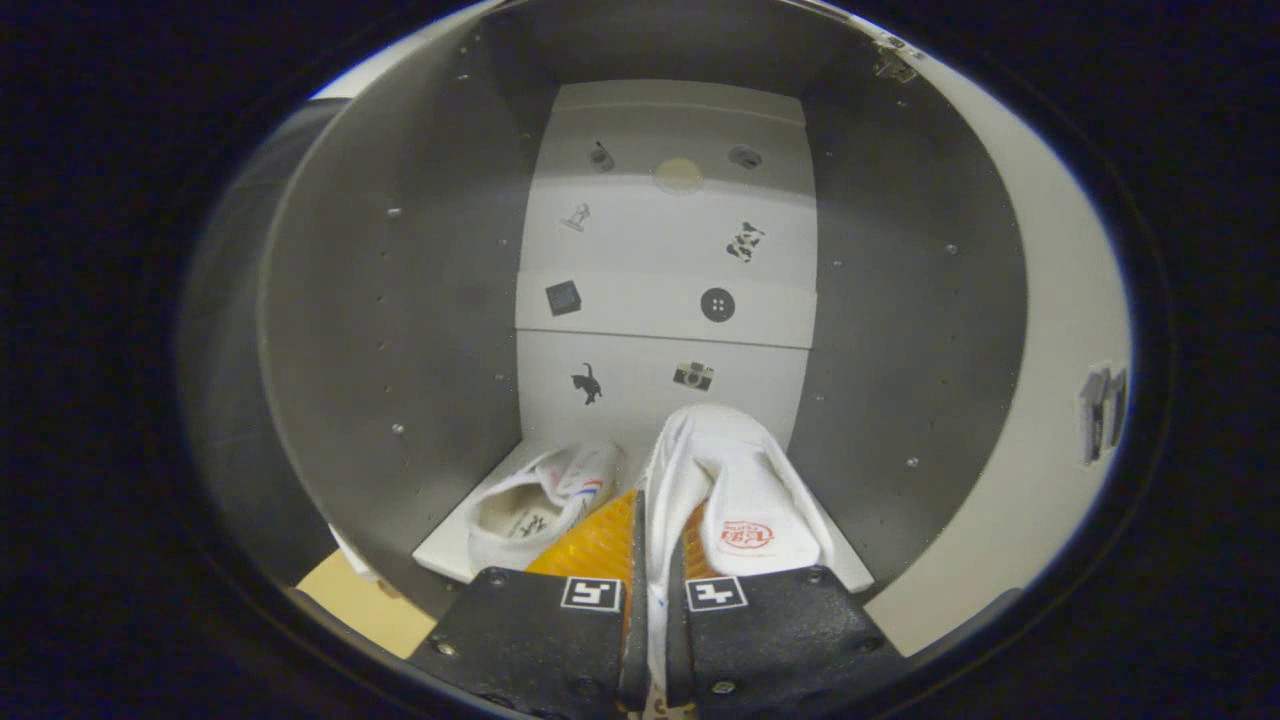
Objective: Open the shoe cabinet door, grab the shoes and put them into the shoe cabinet, then close the shoe cabinet door.
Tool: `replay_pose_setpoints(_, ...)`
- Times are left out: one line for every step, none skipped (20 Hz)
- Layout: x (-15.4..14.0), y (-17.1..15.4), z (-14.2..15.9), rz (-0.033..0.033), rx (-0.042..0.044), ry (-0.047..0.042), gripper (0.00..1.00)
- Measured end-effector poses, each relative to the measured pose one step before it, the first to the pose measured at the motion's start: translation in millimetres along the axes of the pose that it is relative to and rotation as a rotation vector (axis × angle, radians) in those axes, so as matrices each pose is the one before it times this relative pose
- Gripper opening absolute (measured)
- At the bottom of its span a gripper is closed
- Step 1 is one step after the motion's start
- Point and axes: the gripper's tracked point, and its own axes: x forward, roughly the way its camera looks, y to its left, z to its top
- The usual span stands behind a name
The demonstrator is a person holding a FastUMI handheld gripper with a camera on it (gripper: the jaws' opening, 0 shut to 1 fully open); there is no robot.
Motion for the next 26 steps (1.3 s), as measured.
replay_pose_setpoints(12.83,-1.08,3.02,-0.00453,-0.00487,0.00673,0.11)
replay_pose_setpoints(13.04,-1.41,2.18,-0.00827,-0.00535,0.00450,0.11)
replay_pose_setpoints(11.09,-1.72,0.88,-0.00793,-0.01756,0.00800,0.11)
replay_pose_setpoints(12.28,-0.70,0.54,-0.00377,-0.00732,0.00362,0.10)
replay_pose_setpoints(12.58,0.03,-3.01,0.00146,-0.00304,0.01548,0.11)
replay_pose_setpoints(9.83,0.13,-5.03,0.00354,0.00420,0.02782,0.11)
replay_pose_setpoints(9.22,-0.28,-3.43,0.00288,0.00951,0.02106,0.11)
replay_pose_setpoints(8.67,-0.57,-4.21,0.00186,0.00717,0.02026,0.10)
replay_pose_setpoints(6.62,-1.69,-3.16,-0.00061,0.00016,0.01597,0.10)
replay_pose_setpoints(5.57,0.08,-3.33,0.00041,-0.00440,0.01196,0.11)
replay_pose_setpoints(3.27,1.09,-2.02,0.00411,-0.00323,0.01382,0.11)
replay_pose_setpoints(1.47,1.31,-2.12,0.00282,-0.00353,0.00753,0.11)
replay_pose_setpoints(1.85,1.39,-0.75,0.00310,-0.00685,0.00578,0.11)
replay_pose_setpoints(3.23,2.96,-3.64,0.00862,0.00133,0.01898,0.11)
replay_pose_setpoints(2.96,3.73,-4.55,0.01556,0.01267,0.02629,0.11)
replay_pose_setpoints(3.49,4.44,-5.13,0.01526,0.02211,0.03440,0.11)
replay_pose_setpoints(4.01,2.69,-4.99,0.01418,0.02709,0.03325,0.11)
replay_pose_setpoints(-0.12,2.84,-1.85,0.01027,0.03236,0.02123,0.11)
replay_pose_setpoints(2.28,-2.89,2.01,-0.00974,0.01014,-0.00308,0.11)
replay_pose_setpoints(-0.71,1.56,-1.80,0.00800,0.02238,0.01062,0.11)
replay_pose_setpoints(-0.35,0.50,0.17,-0.00319,0.01473,-0.00037,0.11)
replay_pose_setpoints(0.14,-0.80,-0.37,-0.00216,0.00495,0.00598,0.11)
replay_pose_setpoints(-1.08,-1.78,0.11,-0.01115,-0.00093,0.00335,0.11)
replay_pose_setpoints(-0.76,-1.37,-0.05,-0.00522,-0.00024,-0.00247,0.13)
replay_pose_setpoints(-3.92,-1.95,-2.46,-0.01017,0.00461,0.00597,0.18)
replay_pose_setpoints(-1.87,-2.88,1.21,-0.00820,0.00895,-0.00893,0.23)
